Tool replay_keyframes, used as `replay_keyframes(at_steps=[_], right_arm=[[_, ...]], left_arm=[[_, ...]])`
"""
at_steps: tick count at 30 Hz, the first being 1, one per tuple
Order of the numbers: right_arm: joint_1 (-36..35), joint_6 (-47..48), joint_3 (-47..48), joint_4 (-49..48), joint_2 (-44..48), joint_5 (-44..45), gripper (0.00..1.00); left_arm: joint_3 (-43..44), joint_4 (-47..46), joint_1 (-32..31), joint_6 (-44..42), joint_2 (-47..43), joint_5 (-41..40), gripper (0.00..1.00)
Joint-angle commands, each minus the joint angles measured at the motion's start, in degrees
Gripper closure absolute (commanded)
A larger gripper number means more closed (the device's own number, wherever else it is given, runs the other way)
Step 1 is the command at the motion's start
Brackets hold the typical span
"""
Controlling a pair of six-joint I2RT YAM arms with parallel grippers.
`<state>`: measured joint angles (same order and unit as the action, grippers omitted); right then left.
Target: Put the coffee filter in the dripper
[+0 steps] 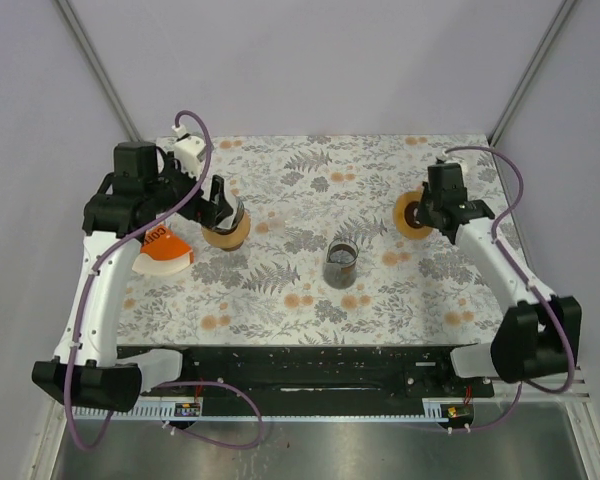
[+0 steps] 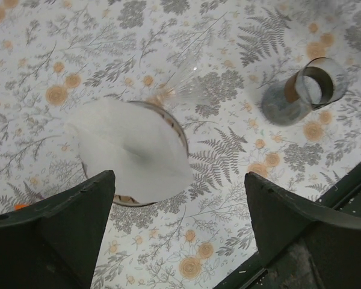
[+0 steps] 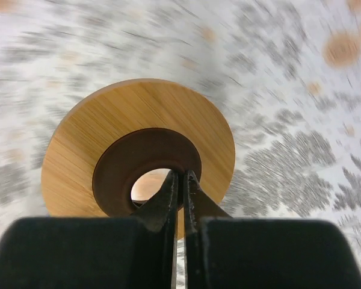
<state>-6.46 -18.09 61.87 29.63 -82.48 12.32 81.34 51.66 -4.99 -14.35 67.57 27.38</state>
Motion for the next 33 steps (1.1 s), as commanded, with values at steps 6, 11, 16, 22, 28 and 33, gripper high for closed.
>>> replay_keyframes(at_steps=[6, 11, 16, 22, 28, 33], right_arm=[[-26.89, 1.57, 9.06, -14.13, 14.45, 3.42, 1.00], [-35.10, -0.81, 8.36, -21.45, 13.58, 0.78, 1.00], [-40.03, -0.19, 11.26, -22.24, 10.94, 1.05, 1.00], [-41.79, 0.16, 11.96, -22.86, 9.70, -0.54, 1.00], [-41.88, 1.03, 9.77, -26.37, 9.88, -4.40, 1.00], [-41.88, 1.47, 7.92, -29.01, 10.49, -5.99, 1.00]], left_arm=[[15.24, -0.13, -15.80, 6.50, 5.02, 7.17, 0.01], [14.20, -9.98, -21.10, 16.70, 5.99, 1.02, 0.01], [14.99, -11.40, -23.48, 20.41, 9.42, 0.58, 0.01], [13.67, -12.90, -23.66, 21.29, 10.48, -1.27, 0.12], [12.62, -12.90, -23.75, 20.24, 10.91, -1.72, 0.53], [12.18, -11.06, -23.75, 19.98, 12.93, 3.73, 0.77]])
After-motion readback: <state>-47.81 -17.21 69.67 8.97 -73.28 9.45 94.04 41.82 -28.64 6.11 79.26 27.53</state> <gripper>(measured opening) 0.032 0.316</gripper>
